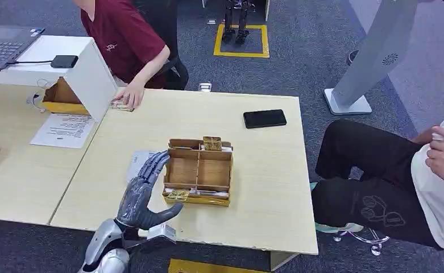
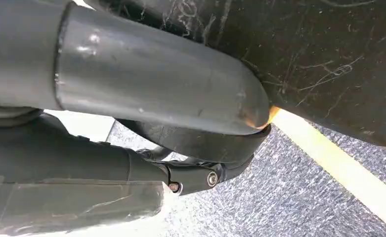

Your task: Pass the card to the sensor for recognition and then transmit it.

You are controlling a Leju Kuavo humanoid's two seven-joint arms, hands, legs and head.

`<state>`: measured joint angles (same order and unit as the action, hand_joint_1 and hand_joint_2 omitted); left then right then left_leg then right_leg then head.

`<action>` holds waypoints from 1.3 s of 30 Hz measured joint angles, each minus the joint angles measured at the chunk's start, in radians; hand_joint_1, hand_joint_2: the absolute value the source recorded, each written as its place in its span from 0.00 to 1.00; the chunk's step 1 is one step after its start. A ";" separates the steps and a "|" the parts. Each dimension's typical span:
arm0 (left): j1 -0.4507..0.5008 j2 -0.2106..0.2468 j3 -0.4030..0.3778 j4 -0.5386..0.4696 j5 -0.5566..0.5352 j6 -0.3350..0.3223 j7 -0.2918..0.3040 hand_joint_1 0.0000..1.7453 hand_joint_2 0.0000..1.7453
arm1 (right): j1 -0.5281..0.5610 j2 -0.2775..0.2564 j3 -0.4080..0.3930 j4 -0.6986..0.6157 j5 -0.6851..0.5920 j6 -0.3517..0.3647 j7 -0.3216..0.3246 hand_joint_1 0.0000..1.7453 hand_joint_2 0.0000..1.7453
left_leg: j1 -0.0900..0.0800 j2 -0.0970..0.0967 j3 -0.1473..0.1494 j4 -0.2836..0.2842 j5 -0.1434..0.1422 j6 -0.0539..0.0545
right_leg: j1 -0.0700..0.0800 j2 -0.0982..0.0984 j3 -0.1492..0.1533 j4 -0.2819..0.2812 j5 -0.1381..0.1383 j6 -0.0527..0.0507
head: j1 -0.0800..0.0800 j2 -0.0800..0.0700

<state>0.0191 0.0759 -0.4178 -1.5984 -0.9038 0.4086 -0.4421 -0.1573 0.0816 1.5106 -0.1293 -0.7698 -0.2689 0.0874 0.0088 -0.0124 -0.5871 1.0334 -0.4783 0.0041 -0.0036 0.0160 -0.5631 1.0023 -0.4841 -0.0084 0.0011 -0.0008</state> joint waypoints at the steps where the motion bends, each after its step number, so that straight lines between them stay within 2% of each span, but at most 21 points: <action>1: 0.005 0.005 -0.014 -0.012 -0.021 0.011 0.005 0.00 1.00 | 0.000 0.000 0.000 0.000 -0.002 -0.002 0.000 0.00 0.00 | 0.000 0.000 0.000 0.000 0.000 0.000 | 0.000 0.000 0.000 0.000 0.000 0.000 | 0.000 0.000; 3: 0.020 0.010 -0.036 -0.024 -0.061 0.035 0.020 0.00 1.00 | 0.000 0.000 0.000 0.000 -0.002 -0.003 0.000 0.00 0.00 | 0.000 0.000 0.000 0.000 0.000 0.000 | 0.000 0.000 0.000 0.000 0.000 0.000 | 0.000 0.000; 7: 0.048 0.019 -0.061 -0.024 -0.238 0.143 0.086 0.00 1.00 | 0.001 0.000 0.000 0.000 -0.002 -0.003 0.003 0.00 0.00 | 0.000 0.000 0.000 0.000 0.000 0.000 | 0.000 0.000 0.000 0.000 0.000 0.000 | 0.000 0.000; 9: 0.054 0.024 -0.070 -0.013 -0.283 0.166 0.110 0.00 1.00 | 0.000 0.000 0.000 0.000 -0.002 -0.003 0.005 0.00 0.00 | 0.000 0.000 0.000 0.000 0.000 0.000 | 0.000 0.000 0.000 0.000 0.000 0.000 | 0.000 0.000; 13: 0.055 0.027 -0.072 0.034 -0.382 0.222 0.173 0.00 1.00 | 0.000 0.000 0.002 0.000 0.002 -0.003 0.008 0.00 0.00 | 0.000 0.000 0.000 0.000 0.000 0.000 | 0.000 0.000 0.000 0.000 0.000 0.000 | 0.000 0.000; 16: 0.047 0.027 -0.072 0.094 -0.496 0.269 0.244 0.00 1.00 | -0.001 0.000 0.006 0.000 0.002 -0.003 0.008 0.00 0.00 | 0.000 0.000 0.000 0.000 0.000 0.000 | 0.000 0.000 0.000 0.000 0.000 0.000 | 0.000 0.000; 21: 0.032 0.031 -0.069 0.169 -0.535 0.278 0.282 0.00 1.00 | -0.001 0.000 0.010 0.000 0.001 -0.003 0.003 0.00 0.00 | 0.000 0.000 0.000 0.000 0.000 0.000 | 0.000 0.000 0.000 0.000 0.000 0.000 | 0.000 0.000; 29: 0.011 0.031 -0.057 0.224 -0.511 0.279 0.281 0.00 1.00 | -0.001 0.000 0.018 0.000 -0.002 -0.002 0.003 0.00 0.00 | 0.000 0.000 0.000 0.000 0.000 0.000 | 0.000 0.000 0.000 0.000 0.000 0.000 | 0.000 0.000; 39: 0.000 0.021 -0.042 0.241 -0.496 0.280 0.264 0.00 1.00 | -0.002 0.000 0.030 0.000 -0.005 -0.002 0.003 0.00 0.00 | 0.000 0.000 0.000 0.000 0.000 0.000 | 0.000 0.000 0.000 0.000 0.000 0.000 | 0.000 0.000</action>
<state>0.0191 0.0969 -0.4601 -1.3577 -1.4000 0.6882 -0.1785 -0.1598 0.0816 1.5404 -0.1293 -0.7744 -0.2708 0.0908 0.0086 -0.0123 -0.5870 1.0335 -0.4784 0.0041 -0.0037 0.0158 -0.5629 1.0023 -0.4842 -0.0081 0.0011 -0.0008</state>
